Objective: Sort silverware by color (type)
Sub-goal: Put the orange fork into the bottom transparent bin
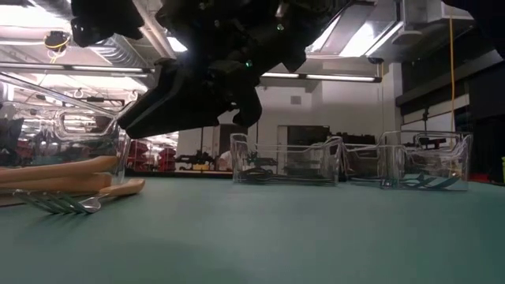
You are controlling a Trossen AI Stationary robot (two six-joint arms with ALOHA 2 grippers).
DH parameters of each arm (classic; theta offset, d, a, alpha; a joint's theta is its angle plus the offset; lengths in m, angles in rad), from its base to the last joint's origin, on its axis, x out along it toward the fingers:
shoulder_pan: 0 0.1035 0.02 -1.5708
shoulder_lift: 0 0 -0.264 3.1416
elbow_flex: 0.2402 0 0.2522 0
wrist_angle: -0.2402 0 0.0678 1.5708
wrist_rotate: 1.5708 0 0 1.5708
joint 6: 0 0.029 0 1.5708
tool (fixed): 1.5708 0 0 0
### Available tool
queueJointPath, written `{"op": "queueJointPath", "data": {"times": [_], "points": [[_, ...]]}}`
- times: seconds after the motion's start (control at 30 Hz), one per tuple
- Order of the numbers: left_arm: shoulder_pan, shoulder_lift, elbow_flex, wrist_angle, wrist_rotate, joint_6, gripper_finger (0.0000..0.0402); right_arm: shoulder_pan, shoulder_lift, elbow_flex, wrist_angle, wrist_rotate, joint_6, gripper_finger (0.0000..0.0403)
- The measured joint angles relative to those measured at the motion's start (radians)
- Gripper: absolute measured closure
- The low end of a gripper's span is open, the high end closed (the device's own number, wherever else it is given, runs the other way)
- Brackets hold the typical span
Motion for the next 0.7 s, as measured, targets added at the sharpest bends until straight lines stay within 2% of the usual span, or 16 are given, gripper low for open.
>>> {"op": "queueJointPath", "data": {"times": [0.33, 0.7], "points": [[0.065, 0.000, 0.000, 0.007, 0.008, 0.005, 0.0321, -0.069, 0.064, 0.000, 0.030, -0.016, 0.027, 0.0236], [0.076, 0.000, 0.000, 0.004, 0.009, 0.005, 0.0321, -0.146, 0.066, 0.010, 0.064, -0.069, 0.027, 0.0236]]}}
